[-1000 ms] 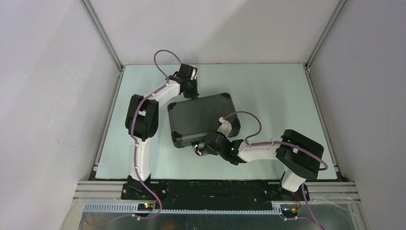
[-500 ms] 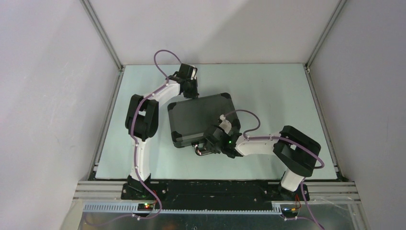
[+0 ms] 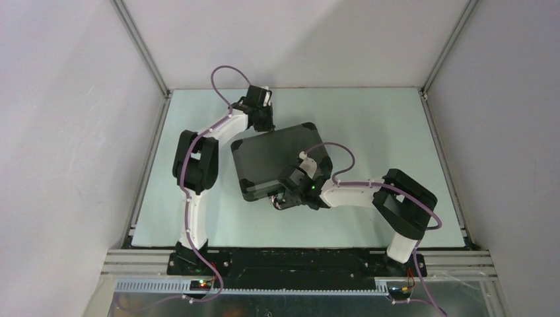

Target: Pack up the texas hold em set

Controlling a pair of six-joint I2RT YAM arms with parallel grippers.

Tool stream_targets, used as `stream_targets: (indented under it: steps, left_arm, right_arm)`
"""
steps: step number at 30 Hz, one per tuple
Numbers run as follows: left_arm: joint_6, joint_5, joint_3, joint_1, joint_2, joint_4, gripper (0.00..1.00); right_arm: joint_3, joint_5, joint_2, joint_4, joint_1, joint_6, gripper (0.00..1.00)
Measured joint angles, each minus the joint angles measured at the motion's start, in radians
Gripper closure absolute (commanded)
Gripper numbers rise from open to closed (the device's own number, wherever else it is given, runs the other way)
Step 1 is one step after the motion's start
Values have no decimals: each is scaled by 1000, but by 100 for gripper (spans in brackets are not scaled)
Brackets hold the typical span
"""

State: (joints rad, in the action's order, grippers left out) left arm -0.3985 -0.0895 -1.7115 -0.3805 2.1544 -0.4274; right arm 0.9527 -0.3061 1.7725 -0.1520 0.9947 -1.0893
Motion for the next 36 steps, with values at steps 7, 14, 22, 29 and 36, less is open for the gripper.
stream_targets:
  steps: [7,14,22,29,36]
  left_arm:
    - [0,0,0,-1,2,3,100]
    - [0,1,-19,-1,25,9,100]
    - [-1,8,-45,0,53,58,100]
    - [0,8,-45,1,54,84,100]
    - [-1,8,-29,1,49,105,100]
  right_arm:
    - [0,-8,3,12,3,33,100]
    - [-15,-62,11,83,30,200,100]
    - [-36,-127,43,235,44,367,100]
    - [-36,-153,55,273,48,384,100]
    - [-59,-132,23,293,44,364,100]
